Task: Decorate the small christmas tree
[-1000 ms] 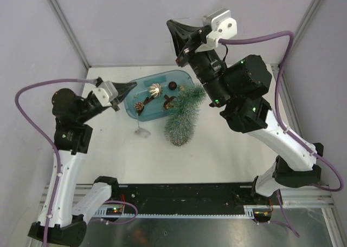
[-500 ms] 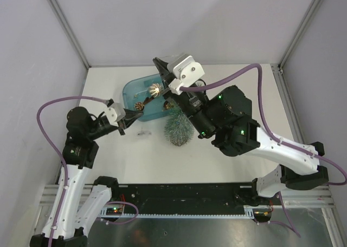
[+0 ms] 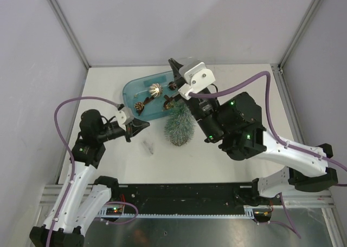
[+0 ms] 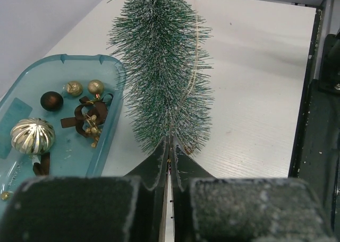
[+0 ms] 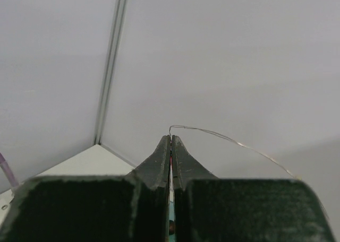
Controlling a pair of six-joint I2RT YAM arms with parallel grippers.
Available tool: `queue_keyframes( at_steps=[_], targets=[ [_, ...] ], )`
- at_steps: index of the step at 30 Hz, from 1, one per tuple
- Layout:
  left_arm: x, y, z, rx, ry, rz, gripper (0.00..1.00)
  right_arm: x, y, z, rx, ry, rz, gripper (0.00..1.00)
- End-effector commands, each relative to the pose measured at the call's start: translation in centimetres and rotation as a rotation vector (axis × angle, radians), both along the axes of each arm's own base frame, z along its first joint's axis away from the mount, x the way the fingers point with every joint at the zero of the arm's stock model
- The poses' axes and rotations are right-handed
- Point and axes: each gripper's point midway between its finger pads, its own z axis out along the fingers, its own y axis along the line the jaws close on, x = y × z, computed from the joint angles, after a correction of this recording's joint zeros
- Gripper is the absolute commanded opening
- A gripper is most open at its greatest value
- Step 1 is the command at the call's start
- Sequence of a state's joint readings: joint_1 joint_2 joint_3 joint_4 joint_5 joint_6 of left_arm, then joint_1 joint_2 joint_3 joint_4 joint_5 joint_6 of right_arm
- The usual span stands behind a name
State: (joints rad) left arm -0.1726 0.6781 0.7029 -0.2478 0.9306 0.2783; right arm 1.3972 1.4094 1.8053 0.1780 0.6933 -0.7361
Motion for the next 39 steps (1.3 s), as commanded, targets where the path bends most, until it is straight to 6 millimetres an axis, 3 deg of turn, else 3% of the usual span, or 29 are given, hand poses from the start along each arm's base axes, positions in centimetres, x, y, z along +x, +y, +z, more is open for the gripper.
queue_keyframes(
  at_steps=[1, 12, 25, 30, 39],
  targets=[
    [0.2, -0.5, 0.6, -0.006, -0.012, -0.028, 0.06, 0.3, -4.0, 2.5, 0.095, -0.024, -0.063, 0.00],
    [2.5, -0.9, 1.2, 0.007, -0.042, 0.003, 0.06, 4.8, -6.4, 2.2, 0.109, -0.023, -0.142, 0.00],
    [8.1, -0.6, 3.4, -0.014, -0.145, 0.146, 0.06, 12.5, -8.8, 0.3, 0.131, 0.019, -0.210, 0.00],
    [10.0, -0.8, 3.2, -0.007, -0.146, 0.174, 0.09, 15.7, -10.2, -0.4, 0.137, 0.029, -0.267, 0.00],
    [11.5, -2.1, 1.2, 0.035, -0.150, 0.175, 0.24, 21.0, -11.2, -3.1, 0.147, 0.092, -0.280, 0.00]
  ],
)
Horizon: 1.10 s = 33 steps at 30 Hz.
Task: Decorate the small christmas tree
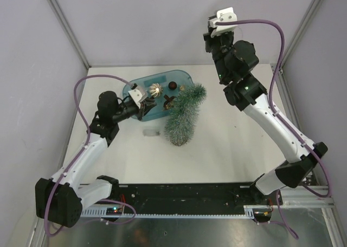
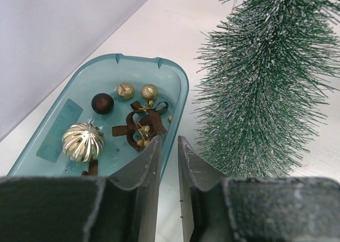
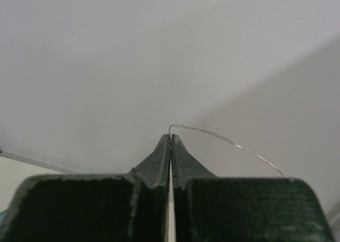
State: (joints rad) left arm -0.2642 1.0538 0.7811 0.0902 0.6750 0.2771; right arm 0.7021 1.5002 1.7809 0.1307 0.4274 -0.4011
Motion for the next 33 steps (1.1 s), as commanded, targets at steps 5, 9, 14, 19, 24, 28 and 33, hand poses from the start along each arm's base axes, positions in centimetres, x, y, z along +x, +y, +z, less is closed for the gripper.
queue_keyframes(
  at_steps=[5, 9, 14, 19, 24, 28, 33],
  targets=[
    [1.0, -0.7, 1.1, 0.020, -0.101, 0.005, 0.36, 3.2, -0.1, 0.0, 0.063, 0.003, 0.044, 0.00],
    [0.5, -0.8, -0.1, 0.037, -0.093, -0.014, 0.47, 5.2, 0.4, -0.9, 0.062, 0.017, 0.047, 0.00],
    [-1.1, -0.7, -3.0, 0.075, -0.054, -0.049, 0.58, 8.3, 1.1, -2.4, 0.056, 0.035, 0.034, 0.00],
    [-4.1, -0.6, -8.1, 0.172, -0.025, -0.147, 0.71, 10.7, 1.9, -3.0, 0.055, 0.047, 0.033, 0.00],
    [-5.9, -1.3, -10.5, 0.224, -0.039, -0.249, 0.83, 10.4, 2.3, -2.7, 0.071, 0.039, 0.055, 0.00],
    [-3.0, -2.0, -7.1, 0.181, -0.098, -0.185, 0.85, 9.3, 1.9, -2.5, 0.085, 0.029, 0.067, 0.00],
    [2.1, -1.9, 1.2, 0.049, -0.168, -0.048, 0.81, 8.0, 1.4, -1.5, 0.104, 0.003, 0.086, 0.00]
  ],
)
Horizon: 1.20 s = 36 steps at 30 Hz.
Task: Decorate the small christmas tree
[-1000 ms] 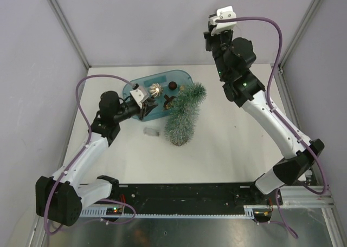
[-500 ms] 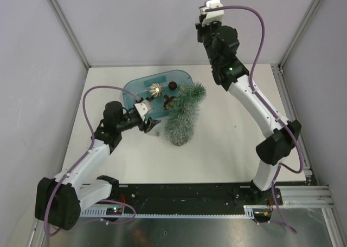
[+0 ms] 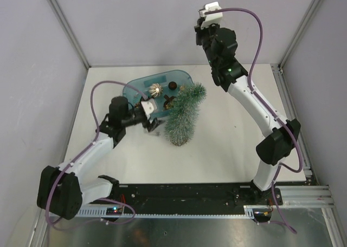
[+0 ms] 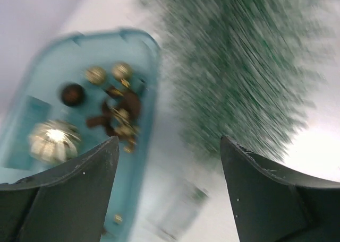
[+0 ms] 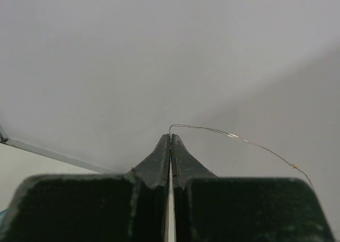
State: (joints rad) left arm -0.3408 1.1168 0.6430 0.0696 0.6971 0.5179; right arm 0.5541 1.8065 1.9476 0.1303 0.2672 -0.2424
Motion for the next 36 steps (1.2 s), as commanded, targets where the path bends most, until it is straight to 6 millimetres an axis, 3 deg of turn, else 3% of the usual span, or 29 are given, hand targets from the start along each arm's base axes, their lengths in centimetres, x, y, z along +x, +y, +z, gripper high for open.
queue_keyframes(
  at_steps=[1, 4, 8, 13, 18, 26, 36],
  targets=[
    [4.9, -0.2, 10.7, -0.179, -0.168, 0.101, 0.81, -3.1, -1.2, 5.5, 0.092, -0.120, 0.036, 0.00],
    [5.3, -0.3, 14.2, -0.250, -0.160, 0.085, 0.80, -3.9, -1.1, 6.6, 0.107, -0.136, 0.067, 0.00],
    [3.8, -1.3, 16.4, -0.294, -0.096, -0.036, 0.80, -5.3, -0.9, 7.7, 0.141, -0.157, 0.119, 0.00],
    [1.2, -3.0, 15.6, -0.297, -0.024, -0.246, 0.73, -6.7, -0.7, 8.6, 0.179, -0.171, 0.174, 0.00],
    [0.7, -3.7, 14.7, -0.273, -0.028, -0.313, 0.69, -7.3, -0.3, 8.9, 0.183, -0.172, 0.197, 0.00],
    [2.1, -4.9, 13.1, -0.221, -0.079, -0.293, 0.64, -7.8, 0.2, 9.0, 0.179, -0.174, 0.210, 0.00],
    [4.4, -5.5, 12.7, -0.207, -0.099, -0.239, 0.61, -8.6, 0.7, 9.0, 0.167, -0.175, 0.225, 0.00]
  ],
)
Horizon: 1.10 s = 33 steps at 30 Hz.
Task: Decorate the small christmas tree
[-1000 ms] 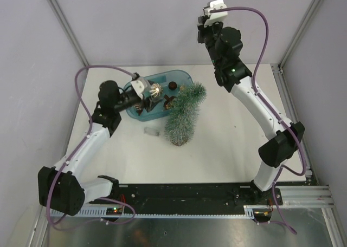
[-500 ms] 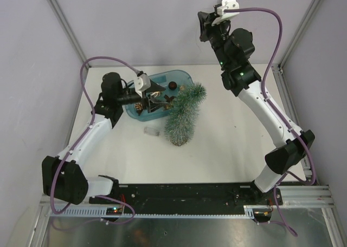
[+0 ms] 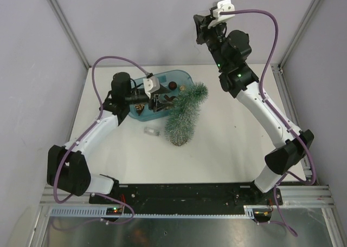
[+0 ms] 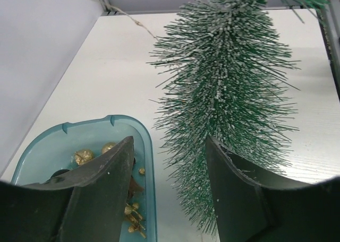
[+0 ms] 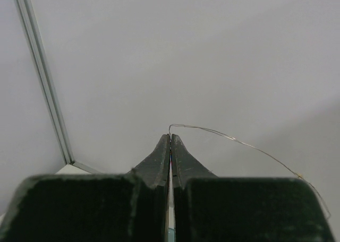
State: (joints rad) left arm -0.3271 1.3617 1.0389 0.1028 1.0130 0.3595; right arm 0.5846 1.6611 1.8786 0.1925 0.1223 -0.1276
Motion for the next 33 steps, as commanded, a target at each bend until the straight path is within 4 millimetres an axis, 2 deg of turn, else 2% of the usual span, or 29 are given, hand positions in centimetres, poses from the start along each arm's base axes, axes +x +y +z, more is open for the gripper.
queue_keyframes(
  at_steps=[1, 10, 17, 20, 25, 30, 32, 33],
  targets=[
    [1.5, -0.4, 2.6, -0.018, -0.099, 0.025, 0.60, -2.5, -0.8, 3.0, 0.035, -0.070, 0.018, 0.00],
    [0.7, -1.3, 3.7, -0.051, -0.051, -0.032, 0.52, -3.1, -0.5, 3.0, 0.028, -0.076, 0.035, 0.00],
    [-0.8, -1.7, 3.2, -0.051, 0.007, -0.095, 0.31, -3.3, -0.1, 3.0, 0.020, -0.076, 0.045, 0.00],
    [-0.7, -1.8, 3.1, -0.046, 0.007, -0.089, 0.26, -3.3, 0.1, 3.0, 0.020, -0.076, 0.048, 0.00],
    [-0.4, -1.9, 2.3, -0.033, 0.002, -0.076, 0.28, -3.9, 0.7, 3.2, 0.017, -0.083, 0.066, 0.00],
    [-0.2, -1.7, 1.6, -0.019, -0.003, -0.051, 0.48, -4.9, 2.2, 3.4, -0.003, -0.093, 0.097, 0.00],
    [-0.1, -1.7, 1.4, -0.014, -0.011, -0.044, 0.47, -5.3, 2.9, 3.5, -0.008, -0.099, 0.109, 0.00],
    [-0.1, -1.6, 1.4, -0.013, -0.014, -0.042, 0.41, -5.5, 3.2, 3.5, -0.011, -0.103, 0.116, 0.00]
  ],
)
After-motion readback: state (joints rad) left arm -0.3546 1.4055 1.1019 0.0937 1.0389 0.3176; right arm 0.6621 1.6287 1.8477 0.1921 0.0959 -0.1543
